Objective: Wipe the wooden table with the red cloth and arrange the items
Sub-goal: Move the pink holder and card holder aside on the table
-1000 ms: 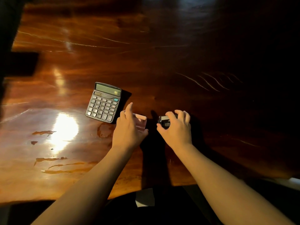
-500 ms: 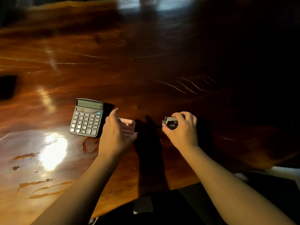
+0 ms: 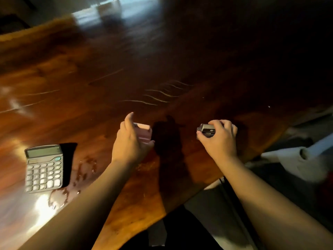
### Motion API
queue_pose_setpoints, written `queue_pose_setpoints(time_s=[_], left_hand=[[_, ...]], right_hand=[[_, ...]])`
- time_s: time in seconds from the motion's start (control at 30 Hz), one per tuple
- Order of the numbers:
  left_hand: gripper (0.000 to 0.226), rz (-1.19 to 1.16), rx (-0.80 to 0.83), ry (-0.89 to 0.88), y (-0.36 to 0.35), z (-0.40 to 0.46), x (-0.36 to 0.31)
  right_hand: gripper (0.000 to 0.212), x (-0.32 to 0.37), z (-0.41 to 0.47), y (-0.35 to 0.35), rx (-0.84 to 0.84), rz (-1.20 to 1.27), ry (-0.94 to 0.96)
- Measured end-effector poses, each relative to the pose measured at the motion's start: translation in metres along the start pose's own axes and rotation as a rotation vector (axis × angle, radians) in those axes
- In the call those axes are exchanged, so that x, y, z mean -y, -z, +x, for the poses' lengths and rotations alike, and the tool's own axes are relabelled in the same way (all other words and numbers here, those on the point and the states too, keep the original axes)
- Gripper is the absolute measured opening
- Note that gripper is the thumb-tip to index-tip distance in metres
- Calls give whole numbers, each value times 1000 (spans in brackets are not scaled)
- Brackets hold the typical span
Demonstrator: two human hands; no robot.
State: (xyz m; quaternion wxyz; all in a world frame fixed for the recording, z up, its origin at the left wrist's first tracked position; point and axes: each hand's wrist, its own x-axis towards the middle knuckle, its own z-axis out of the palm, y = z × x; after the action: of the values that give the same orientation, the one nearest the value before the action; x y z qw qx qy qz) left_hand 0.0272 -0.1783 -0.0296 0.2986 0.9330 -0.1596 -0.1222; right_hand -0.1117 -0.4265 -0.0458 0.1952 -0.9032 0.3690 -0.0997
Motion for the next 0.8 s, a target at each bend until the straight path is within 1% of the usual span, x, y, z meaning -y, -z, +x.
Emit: queue_pose_setpoints(time_s=[0.23,0.43,0.6,0.8], left_hand=[[115,9,102,-155,-62,36,-90],[116,31,149,-238,-116,52,-148],[117,48,190,-278,-149,51,-175],[115,53,228,-295,-169,42,-181]], right_hand=[[50,-69,7,31,-10,-20,-144],[53,-104,11,44,-4,-8,-263],[49,-119,8,42,-35,18,-263],[50,-126,6,29,-14,8,-254]])
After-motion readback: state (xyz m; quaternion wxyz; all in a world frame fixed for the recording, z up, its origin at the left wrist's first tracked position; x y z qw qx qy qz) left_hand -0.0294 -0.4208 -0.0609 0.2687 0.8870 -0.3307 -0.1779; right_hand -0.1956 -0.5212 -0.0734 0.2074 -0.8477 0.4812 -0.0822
